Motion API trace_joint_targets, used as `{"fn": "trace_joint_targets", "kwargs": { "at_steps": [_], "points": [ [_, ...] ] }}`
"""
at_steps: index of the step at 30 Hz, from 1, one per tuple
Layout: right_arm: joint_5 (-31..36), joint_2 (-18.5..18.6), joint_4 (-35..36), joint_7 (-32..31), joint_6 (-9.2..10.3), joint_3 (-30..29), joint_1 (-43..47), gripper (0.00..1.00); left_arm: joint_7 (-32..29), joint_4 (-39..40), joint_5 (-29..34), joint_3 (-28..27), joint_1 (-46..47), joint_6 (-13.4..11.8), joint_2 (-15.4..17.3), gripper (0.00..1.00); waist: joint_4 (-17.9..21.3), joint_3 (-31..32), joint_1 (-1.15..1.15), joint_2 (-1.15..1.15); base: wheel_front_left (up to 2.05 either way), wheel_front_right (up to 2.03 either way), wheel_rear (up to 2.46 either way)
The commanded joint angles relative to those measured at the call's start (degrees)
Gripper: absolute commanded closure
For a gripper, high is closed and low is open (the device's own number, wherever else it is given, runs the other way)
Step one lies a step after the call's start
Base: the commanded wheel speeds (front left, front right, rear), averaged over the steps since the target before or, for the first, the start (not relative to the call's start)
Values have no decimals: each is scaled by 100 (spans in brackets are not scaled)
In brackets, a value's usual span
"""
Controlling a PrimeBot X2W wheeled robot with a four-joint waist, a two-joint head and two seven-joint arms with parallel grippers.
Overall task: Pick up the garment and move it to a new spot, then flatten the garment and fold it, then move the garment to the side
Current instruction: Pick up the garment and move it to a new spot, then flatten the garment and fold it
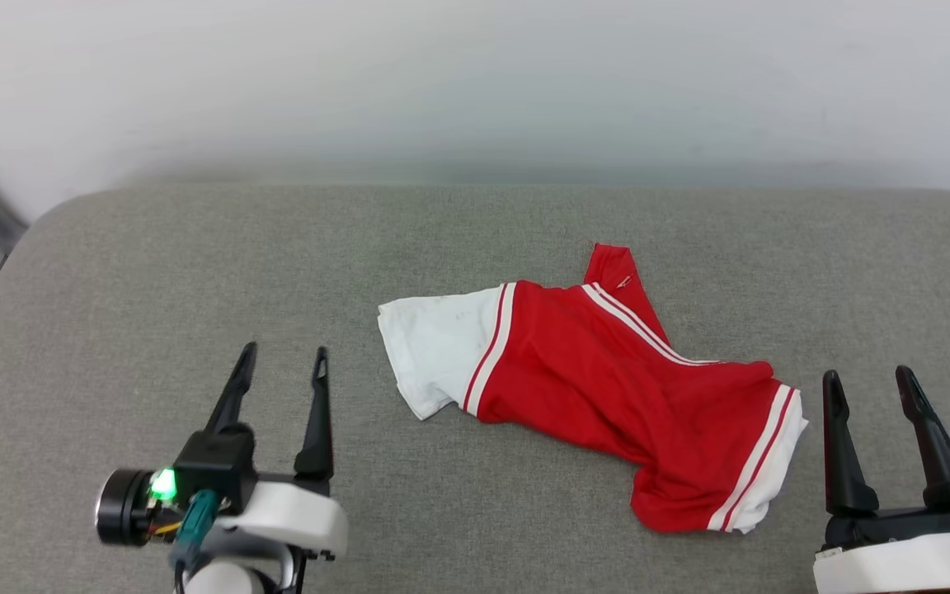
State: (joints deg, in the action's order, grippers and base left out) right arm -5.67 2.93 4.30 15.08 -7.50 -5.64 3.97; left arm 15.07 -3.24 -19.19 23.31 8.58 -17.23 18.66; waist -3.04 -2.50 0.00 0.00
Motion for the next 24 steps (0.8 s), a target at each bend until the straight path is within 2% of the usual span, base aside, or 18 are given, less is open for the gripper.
{"fn": "trace_joint_targets", "kwargs": {
  "at_steps": [1,11,24],
  "points": [
    [-76,-9,-12,13,2,-17,85,0,14,61,79,-120,-148,43,-70,0,-11,53,0,0,0,0,0],
    [-479,-9,-129,13,2,-71,382,0,15,138,661,-982,-1060,622,-594,0,-60,264,0,0,0,0,0],
    [-629,-9,-198,14,2,-70,520,0,15,-58,1110,-1576,-1268,1253,-1087,0,-64,345,0,0,0,0,0]
  ]
}}
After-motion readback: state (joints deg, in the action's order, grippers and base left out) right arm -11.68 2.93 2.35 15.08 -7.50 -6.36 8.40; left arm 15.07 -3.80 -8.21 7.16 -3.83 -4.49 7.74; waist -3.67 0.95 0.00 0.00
